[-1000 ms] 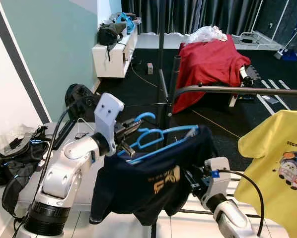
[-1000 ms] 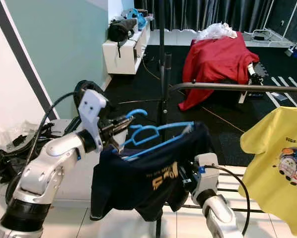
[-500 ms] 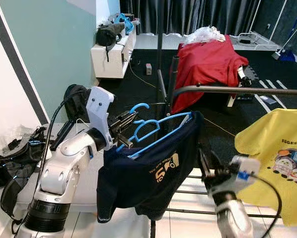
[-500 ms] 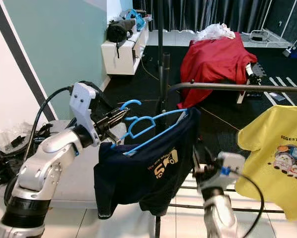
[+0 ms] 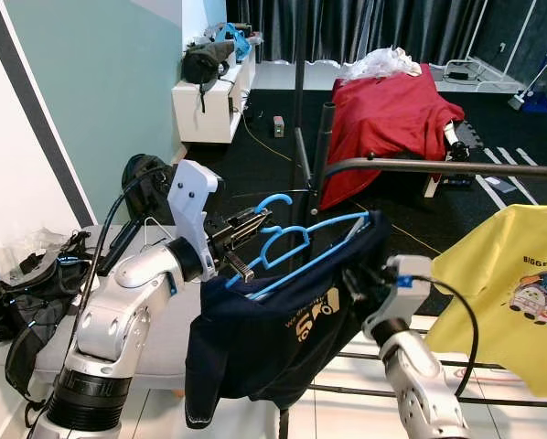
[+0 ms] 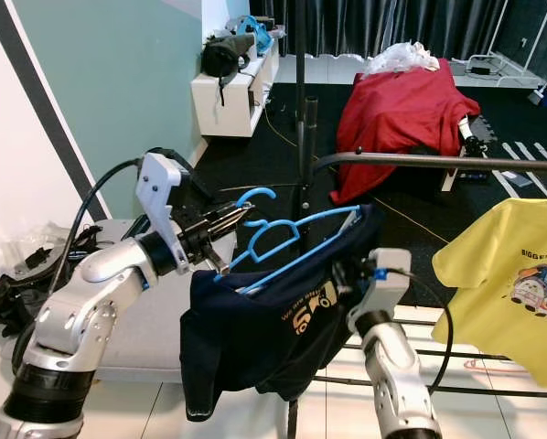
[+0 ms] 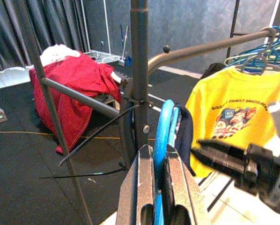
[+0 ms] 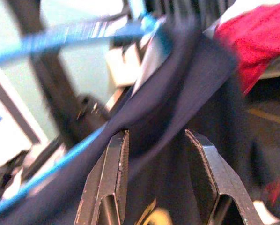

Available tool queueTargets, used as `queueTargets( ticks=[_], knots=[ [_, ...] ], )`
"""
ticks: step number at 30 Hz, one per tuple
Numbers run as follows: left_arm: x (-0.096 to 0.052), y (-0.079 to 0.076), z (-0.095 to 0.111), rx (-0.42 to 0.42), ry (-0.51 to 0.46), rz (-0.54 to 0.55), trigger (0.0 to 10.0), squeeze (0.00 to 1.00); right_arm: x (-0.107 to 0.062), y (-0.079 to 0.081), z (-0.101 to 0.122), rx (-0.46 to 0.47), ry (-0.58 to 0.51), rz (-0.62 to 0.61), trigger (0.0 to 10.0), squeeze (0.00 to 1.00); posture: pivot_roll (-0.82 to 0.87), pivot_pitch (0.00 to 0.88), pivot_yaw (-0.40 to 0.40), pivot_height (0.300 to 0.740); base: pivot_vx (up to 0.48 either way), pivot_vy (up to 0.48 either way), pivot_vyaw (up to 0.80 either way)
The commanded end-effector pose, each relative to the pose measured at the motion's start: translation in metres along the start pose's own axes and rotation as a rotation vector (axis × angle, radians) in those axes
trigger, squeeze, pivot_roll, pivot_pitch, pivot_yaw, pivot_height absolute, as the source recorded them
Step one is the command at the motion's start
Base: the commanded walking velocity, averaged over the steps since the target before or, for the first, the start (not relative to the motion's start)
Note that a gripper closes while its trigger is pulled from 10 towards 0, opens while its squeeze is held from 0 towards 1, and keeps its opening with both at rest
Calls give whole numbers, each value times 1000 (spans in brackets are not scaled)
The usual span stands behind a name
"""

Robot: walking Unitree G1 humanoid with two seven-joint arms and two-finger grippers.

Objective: Hang hanger

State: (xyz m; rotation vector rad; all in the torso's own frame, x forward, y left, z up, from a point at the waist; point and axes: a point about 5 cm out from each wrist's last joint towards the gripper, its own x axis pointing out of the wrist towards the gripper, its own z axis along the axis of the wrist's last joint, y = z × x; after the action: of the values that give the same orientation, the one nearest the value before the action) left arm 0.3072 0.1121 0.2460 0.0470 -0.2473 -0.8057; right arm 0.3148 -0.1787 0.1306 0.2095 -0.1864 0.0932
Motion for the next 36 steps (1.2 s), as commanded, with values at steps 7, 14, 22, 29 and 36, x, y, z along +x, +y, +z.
queueTargets(
  ticks=[7, 14, 22, 29, 36],
  knots=[
    [-4, -10, 8, -12, -68, -82, 0, 0, 6, -5, 16, 76, -88, -43, 10000, 0, -90, 92, 19, 735, 0, 0, 0],
    [-6, -10, 5, -18, -63, -93, 0, 0, 12, -17, 17, 117, -77, -73, 10000, 0, -84, 101, 16, 735, 0, 0, 0],
    [-8, -9, 5, -15, -58, -88, 0, 0, 11, -18, 9, 258, -43, -79, 10000, 0, -74, 110, 9, 735, 0, 0, 0],
    [-9, -9, 7, -17, -60, -94, 0, 0, 11, -18, 9, 271, -37, -68, 10000, 0, -74, 112, 4, 735, 0, 0, 0],
    [-10, -10, 7, -16, -60, -102, 0, 0, 17, -19, 5, 269, 13, -38, 0, 0, -73, 104, -7, 735, 0, 0, 0]
  ],
)
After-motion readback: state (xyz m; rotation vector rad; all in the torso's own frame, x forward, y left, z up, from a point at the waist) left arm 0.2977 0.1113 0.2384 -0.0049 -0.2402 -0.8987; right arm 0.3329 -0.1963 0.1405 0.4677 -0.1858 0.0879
